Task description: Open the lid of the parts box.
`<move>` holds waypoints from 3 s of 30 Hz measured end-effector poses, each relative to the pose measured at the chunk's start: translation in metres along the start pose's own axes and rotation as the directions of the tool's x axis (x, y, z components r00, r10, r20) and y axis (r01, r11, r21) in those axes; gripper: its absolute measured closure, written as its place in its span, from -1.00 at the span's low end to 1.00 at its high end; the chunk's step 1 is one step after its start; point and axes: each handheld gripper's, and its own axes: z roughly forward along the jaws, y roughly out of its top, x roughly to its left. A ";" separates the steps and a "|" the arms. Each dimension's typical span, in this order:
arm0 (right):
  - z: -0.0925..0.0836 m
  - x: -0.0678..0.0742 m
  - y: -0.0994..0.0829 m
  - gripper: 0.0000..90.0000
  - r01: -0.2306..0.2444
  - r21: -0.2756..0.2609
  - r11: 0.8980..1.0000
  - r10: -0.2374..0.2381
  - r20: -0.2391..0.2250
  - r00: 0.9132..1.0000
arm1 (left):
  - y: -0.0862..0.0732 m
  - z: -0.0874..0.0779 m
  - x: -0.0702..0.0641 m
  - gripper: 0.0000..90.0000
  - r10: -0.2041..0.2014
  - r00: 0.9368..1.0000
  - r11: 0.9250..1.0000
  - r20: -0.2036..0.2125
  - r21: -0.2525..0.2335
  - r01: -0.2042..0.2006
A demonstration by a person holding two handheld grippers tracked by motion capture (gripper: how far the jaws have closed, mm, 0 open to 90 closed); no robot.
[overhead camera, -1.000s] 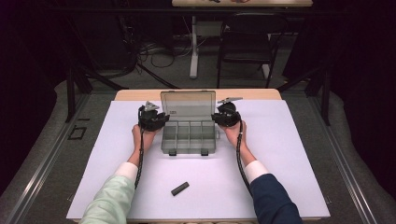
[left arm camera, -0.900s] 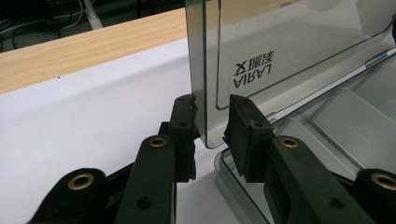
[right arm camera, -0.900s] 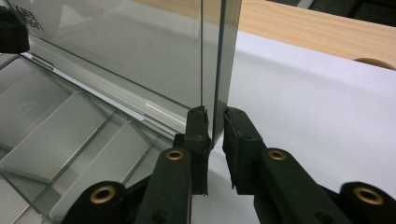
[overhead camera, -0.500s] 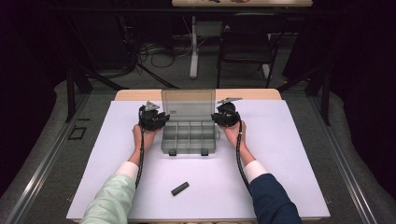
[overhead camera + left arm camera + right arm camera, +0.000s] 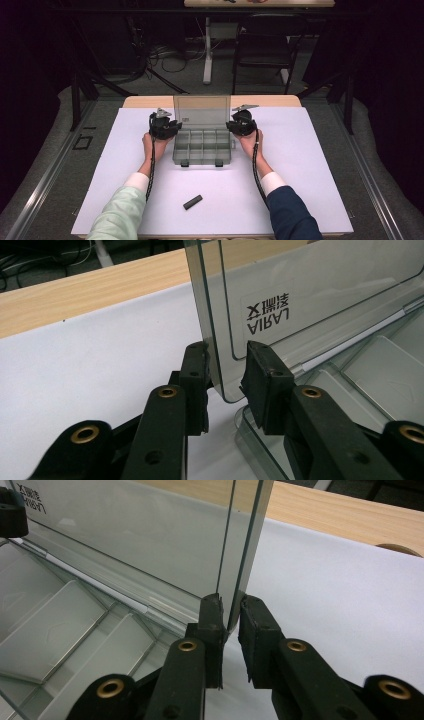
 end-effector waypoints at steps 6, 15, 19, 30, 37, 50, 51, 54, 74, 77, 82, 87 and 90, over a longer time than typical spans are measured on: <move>0.001 0.000 0.000 0.76 0.001 -0.004 1.000 -0.001 0.004 1.000 | 0.001 0.001 -0.001 0.57 0.003 1.000 1.000 -0.009 0.006 -0.003; 0.001 0.002 0.000 0.73 0.012 -0.003 1.000 -0.012 0.015 1.000 | 0.002 0.001 -0.003 0.56 0.024 0.999 1.000 -0.033 0.014 -0.024; 0.001 0.002 0.000 0.71 0.019 -0.005 1.000 -0.019 0.020 1.000 | 0.003 0.001 -0.004 0.55 0.039 0.998 0.999 -0.044 0.017 -0.038; -0.004 -0.001 0.002 0.16 0.016 0.003 1.000 -0.016 0.022 1.000 | 0.005 -0.007 -0.002 -0.25 0.014 0.999 1.000 -0.048 -0.016 -0.015; -0.024 -0.012 0.000 -0.47 0.006 -0.006 1.000 -0.007 -0.069 0.998 | 0.005 -0.028 -0.002 -0.66 0.019 1.000 1.000 0.015 -0.009 -0.019; -0.064 -0.012 -0.022 -0.74 0.084 -0.020 0.996 -0.086 -0.145 0.986 | -0.016 -0.065 -0.013 -0.82 0.069 0.996 0.998 0.053 0.002 -0.069; -0.067 -0.011 -0.025 -0.76 0.090 -0.023 0.996 -0.092 -0.148 0.985 | -0.018 -0.068 -0.013 -0.83 0.071 0.996 0.997 0.052 0.004 -0.071; -0.072 -0.009 -0.032 -0.78 0.098 -0.021 0.995 -0.100 -0.161 0.982 | -0.025 -0.075 -0.016 -0.86 0.074 0.996 0.997 0.053 0.004 -0.074; -0.114 0.009 -0.073 -0.87 0.169 -0.050 0.984 -0.175 -0.187 0.967 | -0.073 -0.114 -0.037 -1.00 0.111 0.993 0.993 0.040 0.025 -0.112; -0.116 0.011 -0.077 -0.88 0.171 -0.056 0.984 -0.179 -0.199 0.964 | -0.076 -0.117 -0.041 -1.00 0.122 0.992 0.992 0.034 0.032 -0.123; -0.122 0.017 -0.090 -0.94 0.210 -0.051 0.976 -0.216 -0.212 0.953 | -0.081 -0.124 -0.050 -1.00 0.139 0.990 0.990 0.034 0.030 -0.140; -0.127 0.022 -0.097 -0.95 0.219 -0.057 0.974 -0.226 -0.216 0.950 | -0.084 -0.128 -0.054 -1.00 0.142 0.989 0.989 0.035 0.025 -0.143; -0.131 0.029 -0.104 -0.97 0.229 -0.058 0.972 -0.236 -0.218 0.947 | -0.087 -0.131 -0.057 -1.00 0.141 0.989 0.989 0.046 0.025 -0.143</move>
